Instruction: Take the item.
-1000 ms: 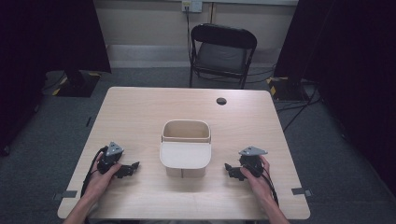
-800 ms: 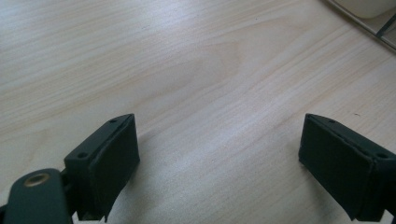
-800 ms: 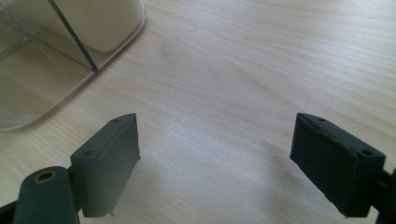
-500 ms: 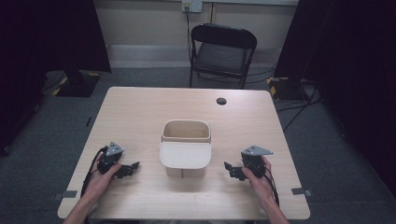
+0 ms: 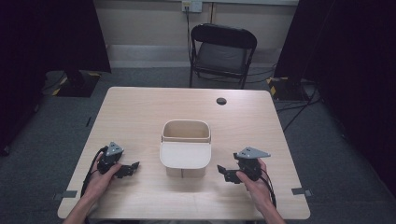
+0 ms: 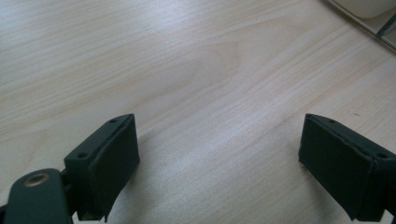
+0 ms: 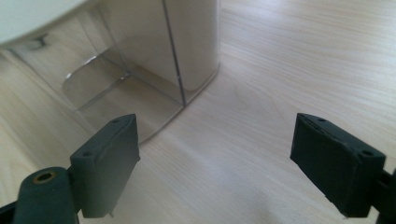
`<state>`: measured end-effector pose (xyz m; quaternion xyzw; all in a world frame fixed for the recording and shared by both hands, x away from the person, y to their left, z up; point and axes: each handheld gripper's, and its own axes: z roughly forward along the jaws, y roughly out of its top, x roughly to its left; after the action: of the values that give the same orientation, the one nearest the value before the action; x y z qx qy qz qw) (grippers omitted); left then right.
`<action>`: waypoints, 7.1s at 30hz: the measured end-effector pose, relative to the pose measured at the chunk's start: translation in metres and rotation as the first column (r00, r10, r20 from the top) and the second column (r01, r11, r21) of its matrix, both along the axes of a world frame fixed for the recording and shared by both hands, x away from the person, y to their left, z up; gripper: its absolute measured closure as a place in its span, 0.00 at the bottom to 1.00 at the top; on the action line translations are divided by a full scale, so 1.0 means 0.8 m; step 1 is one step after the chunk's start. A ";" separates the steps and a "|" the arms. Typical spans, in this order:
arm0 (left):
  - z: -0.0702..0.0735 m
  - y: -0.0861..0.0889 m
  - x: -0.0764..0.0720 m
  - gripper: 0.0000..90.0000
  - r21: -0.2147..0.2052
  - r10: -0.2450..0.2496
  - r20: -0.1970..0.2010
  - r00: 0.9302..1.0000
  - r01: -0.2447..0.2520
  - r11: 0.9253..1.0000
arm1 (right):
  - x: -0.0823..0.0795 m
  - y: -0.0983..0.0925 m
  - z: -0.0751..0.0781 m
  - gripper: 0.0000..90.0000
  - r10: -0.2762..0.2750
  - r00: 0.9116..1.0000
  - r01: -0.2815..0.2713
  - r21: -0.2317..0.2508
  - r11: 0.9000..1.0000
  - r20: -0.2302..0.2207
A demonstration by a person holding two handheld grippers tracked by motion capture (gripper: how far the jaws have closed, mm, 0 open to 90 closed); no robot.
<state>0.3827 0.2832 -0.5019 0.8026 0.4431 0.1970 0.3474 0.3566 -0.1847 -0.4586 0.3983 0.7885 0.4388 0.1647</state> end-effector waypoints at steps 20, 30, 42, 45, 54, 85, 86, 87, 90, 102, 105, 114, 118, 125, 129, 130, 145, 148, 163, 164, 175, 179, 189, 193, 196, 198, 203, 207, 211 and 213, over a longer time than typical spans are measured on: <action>0.000 0.000 0.000 0.13 0.000 -0.001 0.000 1.000 0.001 1.000 | -0.017 0.045 0.016 0.16 0.137 0.990 -0.138 0.043 0.989 0.032; 0.000 0.000 0.000 0.13 -0.001 -0.001 0.000 1.000 0.001 1.000 | -0.013 0.059 0.019 0.18 0.170 0.985 -0.171 0.048 0.984 0.039; 0.000 0.000 0.000 0.13 0.000 -0.001 0.000 1.000 0.001 1.000 | -0.012 0.066 0.023 0.19 0.181 0.982 -0.184 0.051 0.982 0.052; 0.000 0.000 0.000 0.13 0.000 -0.001 0.000 1.000 0.001 1.000 | -0.011 0.068 0.022 0.19 0.182 0.982 -0.185 0.050 0.982 0.056; 0.000 0.000 0.000 0.13 0.000 -0.001 -0.001 1.000 0.001 1.000 | -0.009 0.071 0.021 0.19 0.185 0.981 -0.188 0.054 0.981 0.060; 0.000 0.000 0.000 0.13 -0.001 -0.001 -0.001 1.000 0.001 1.000 | -0.008 0.070 0.032 0.20 0.188 0.978 -0.195 0.075 0.978 0.085; 0.000 0.000 0.000 0.13 0.000 -0.001 -0.001 1.000 0.001 1.000 | -0.008 0.070 0.032 0.20 0.187 0.978 -0.193 0.074 0.978 0.088; 0.000 0.000 0.000 0.13 -0.001 -0.001 -0.001 1.000 0.001 1.000 | -0.008 0.070 0.033 0.20 0.187 0.978 -0.193 0.075 0.978 0.089; 0.000 0.000 0.000 0.13 0.000 -0.001 -0.001 1.000 0.001 1.000 | -0.008 0.070 0.034 0.20 0.187 0.978 -0.194 0.075 0.978 0.094; 0.000 0.000 0.000 0.13 -0.001 -0.001 -0.001 1.000 0.001 1.000 | -0.009 0.070 0.037 0.20 0.187 0.977 -0.195 0.076 0.978 0.106; 0.000 0.000 0.000 0.13 0.000 -0.001 -0.001 1.000 0.001 1.000 | -0.009 0.070 0.038 0.20 0.188 0.976 -0.196 0.073 0.978 0.106; 0.000 0.000 0.000 0.13 0.000 -0.001 -0.001 1.000 0.001 1.000 | -0.008 0.072 0.041 0.19 0.188 0.976 -0.197 0.078 0.977 0.110; 0.000 0.000 0.000 0.13 0.000 -0.001 -0.001 1.000 0.001 1.000 | -0.007 0.072 0.042 0.19 0.186 0.976 -0.196 0.080 0.977 0.115; 0.000 0.000 0.000 0.13 0.000 -0.001 -0.001 1.000 0.001 1.000 | -0.006 0.072 0.044 0.19 0.185 0.976 -0.196 0.082 0.977 0.117; 0.000 0.000 0.000 0.13 0.000 -0.001 -0.001 1.000 0.001 1.000 | -0.006 0.071 0.045 0.18 0.181 0.977 -0.192 0.083 0.978 0.115; 0.000 0.000 0.000 0.13 0.000 -0.001 0.000 1.000 0.001 1.000 | -0.006 0.071 0.045 0.18 0.180 0.977 -0.190 0.083 0.978 0.116; 0.000 0.000 0.000 0.13 0.000 -0.001 0.000 1.000 0.001 1.000 | -0.006 0.067 0.048 0.19 0.171 0.978 -0.183 0.091 0.979 0.121; 0.000 0.000 0.000 0.13 0.000 -0.001 -0.001 1.000 0.001 1.000 | -0.006 0.067 0.048 0.19 0.172 0.977 -0.185 0.094 0.978 0.124; 0.000 0.000 0.000 0.13 0.001 0.001 0.000 1.000 -0.001 1.000 | -0.003 0.068 0.051 0.19 0.171 0.977 -0.182 0.081 0.980 0.126; 0.000 0.000 0.000 0.13 0.000 0.002 0.000 1.000 -0.002 1.000 | -0.002 0.068 0.051 0.19 0.174 0.977 -0.185 0.084 0.979 0.125; 0.000 0.000 0.000 0.13 0.000 0.002 0.000 1.000 -0.002 1.000 | 0.003 0.069 0.053 0.20 0.161 0.978 -0.175 0.105 0.979 0.130; 0.000 0.000 0.000 0.13 -0.001 0.002 0.000 1.000 -0.002 1.000 | 0.004 0.069 0.053 0.20 0.159 0.979 -0.173 0.105 0.979 0.127; 0.000 0.000 0.000 0.13 0.001 0.001 0.000 1.000 -0.001 1.000 | 0.006 0.070 0.058 0.22 0.150 0.979 -0.165 0.105 0.981 0.140; 0.000 0.000 0.000 0.13 0.000 0.002 0.000 1.000 -0.002 1.000 | 0.007 0.071 0.060 0.22 0.146 0.979 -0.162 0.109 0.981 0.144; 0.000 0.000 0.000 0.13 -0.001 0.002 0.000 1.000 -0.002 1.000 | 0.008 0.071 0.060 0.22 0.147 0.979 -0.163 0.112 0.980 0.143; 0.000 0.000 0.000 0.13 0.000 0.002 0.000 1.000 -0.002 1.000 | 0.008 0.071 0.061 0.22 0.150 0.978 -0.166 0.112 0.980 0.144; 0.000 0.000 0.000 0.13 0.000 0.003 -0.001 1.000 -0.003 1.000 | 0.009 0.070 0.063 0.23 0.148 0.978 -0.165 0.116 0.979 0.148; 0.000 0.000 0.000 0.13 0.002 0.004 0.001 1.000 -0.004 1.000 | 0.011 0.071 0.065 0.23 0.147 0.977 -0.166 0.121 0.979 0.154; 0.000 0.000 0.000 0.13 0.003 0.004 0.001 1.000 -0.004 1.000 | 0.011 0.071 0.066 0.24 0.146 0.977 -0.166 0.120 0.979 0.157; 0.000 0.000 0.000 0.13 -0.001 0.004 -0.001 1.000 -0.004 1.000 | 0.011 0.071 0.067 0.24 0.147 0.977 -0.166 0.115 0.979 0.157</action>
<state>0.3824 0.2829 -0.5019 0.8016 0.4449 0.1973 0.3472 0.3652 -0.1278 -0.4053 0.3111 0.7733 0.5282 0.1619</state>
